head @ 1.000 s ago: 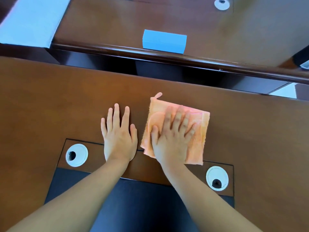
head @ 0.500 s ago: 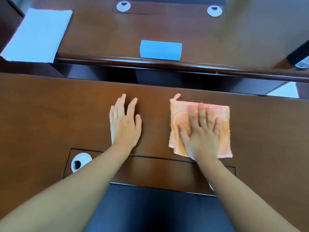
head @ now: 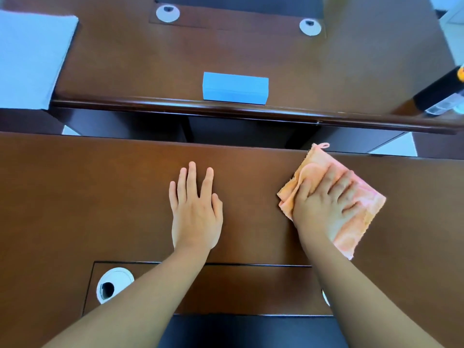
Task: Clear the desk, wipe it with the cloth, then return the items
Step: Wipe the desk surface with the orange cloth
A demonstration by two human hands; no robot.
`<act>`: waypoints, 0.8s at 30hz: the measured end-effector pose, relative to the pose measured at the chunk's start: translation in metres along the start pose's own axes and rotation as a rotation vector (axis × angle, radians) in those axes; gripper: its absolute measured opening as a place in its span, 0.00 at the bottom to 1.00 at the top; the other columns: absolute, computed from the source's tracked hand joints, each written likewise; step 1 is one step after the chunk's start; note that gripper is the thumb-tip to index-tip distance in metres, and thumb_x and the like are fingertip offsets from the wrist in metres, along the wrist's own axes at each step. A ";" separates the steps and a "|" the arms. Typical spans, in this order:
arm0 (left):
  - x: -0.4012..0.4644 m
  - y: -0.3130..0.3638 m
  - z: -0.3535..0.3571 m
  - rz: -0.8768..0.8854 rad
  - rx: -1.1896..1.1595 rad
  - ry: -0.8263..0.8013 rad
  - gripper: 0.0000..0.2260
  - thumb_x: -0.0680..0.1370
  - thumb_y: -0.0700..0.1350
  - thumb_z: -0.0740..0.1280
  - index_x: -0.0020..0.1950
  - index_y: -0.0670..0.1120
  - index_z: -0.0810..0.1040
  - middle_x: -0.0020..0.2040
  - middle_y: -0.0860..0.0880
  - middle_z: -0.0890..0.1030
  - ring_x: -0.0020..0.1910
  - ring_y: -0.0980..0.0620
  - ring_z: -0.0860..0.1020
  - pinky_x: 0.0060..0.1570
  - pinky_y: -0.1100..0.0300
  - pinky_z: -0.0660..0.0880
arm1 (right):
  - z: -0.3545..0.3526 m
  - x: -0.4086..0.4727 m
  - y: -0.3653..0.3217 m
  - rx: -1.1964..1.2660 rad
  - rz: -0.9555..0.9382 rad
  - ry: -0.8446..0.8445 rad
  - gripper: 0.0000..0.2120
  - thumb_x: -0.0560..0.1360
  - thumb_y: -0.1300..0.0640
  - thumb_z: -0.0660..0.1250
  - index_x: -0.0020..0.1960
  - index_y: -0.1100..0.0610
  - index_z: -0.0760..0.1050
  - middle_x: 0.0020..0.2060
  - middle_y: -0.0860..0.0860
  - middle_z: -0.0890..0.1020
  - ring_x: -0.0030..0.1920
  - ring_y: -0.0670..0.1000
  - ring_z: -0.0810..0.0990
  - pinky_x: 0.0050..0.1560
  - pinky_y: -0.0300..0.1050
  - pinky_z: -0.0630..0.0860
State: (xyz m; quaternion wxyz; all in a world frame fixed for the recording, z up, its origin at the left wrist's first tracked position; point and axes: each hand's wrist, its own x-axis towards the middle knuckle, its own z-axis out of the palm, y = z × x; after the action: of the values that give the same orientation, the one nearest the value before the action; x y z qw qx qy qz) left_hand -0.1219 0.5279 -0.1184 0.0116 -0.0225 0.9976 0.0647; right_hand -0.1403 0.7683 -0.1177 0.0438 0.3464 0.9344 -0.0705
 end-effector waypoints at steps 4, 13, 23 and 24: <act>0.001 0.000 0.000 -0.001 -0.016 -0.005 0.29 0.84 0.57 0.39 0.85 0.54 0.59 0.86 0.43 0.56 0.84 0.40 0.54 0.82 0.39 0.54 | 0.008 -0.015 -0.045 -0.033 -0.168 -0.012 0.35 0.85 0.37 0.43 0.87 0.50 0.45 0.86 0.58 0.46 0.85 0.63 0.44 0.81 0.72 0.41; 0.001 -0.006 0.001 0.005 -0.067 0.004 0.26 0.86 0.55 0.44 0.84 0.54 0.61 0.85 0.45 0.57 0.84 0.42 0.55 0.82 0.40 0.54 | 0.019 -0.046 -0.087 -0.067 -0.698 -0.041 0.35 0.84 0.31 0.39 0.87 0.46 0.43 0.86 0.53 0.43 0.86 0.60 0.42 0.82 0.68 0.41; 0.002 -0.003 -0.008 -0.169 -0.395 0.025 0.19 0.85 0.47 0.62 0.77 0.56 0.73 0.83 0.54 0.63 0.84 0.52 0.56 0.83 0.47 0.50 | -0.004 0.024 -0.006 -0.010 -0.697 -0.028 0.37 0.81 0.28 0.41 0.86 0.43 0.49 0.87 0.49 0.48 0.86 0.55 0.46 0.84 0.62 0.42; 0.001 0.005 -0.009 -0.203 -0.421 0.045 0.19 0.85 0.45 0.63 0.76 0.54 0.75 0.83 0.53 0.64 0.84 0.52 0.57 0.83 0.46 0.50 | -0.008 0.036 0.009 -0.013 -0.682 -0.025 0.37 0.81 0.28 0.41 0.86 0.43 0.49 0.87 0.49 0.48 0.86 0.55 0.46 0.84 0.62 0.43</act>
State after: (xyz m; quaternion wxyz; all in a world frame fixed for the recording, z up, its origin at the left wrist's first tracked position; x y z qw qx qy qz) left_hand -0.1235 0.5317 -0.1089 -0.0092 -0.1260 0.9548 0.2691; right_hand -0.1616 0.7991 -0.1156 0.0313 0.0128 0.9963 -0.0796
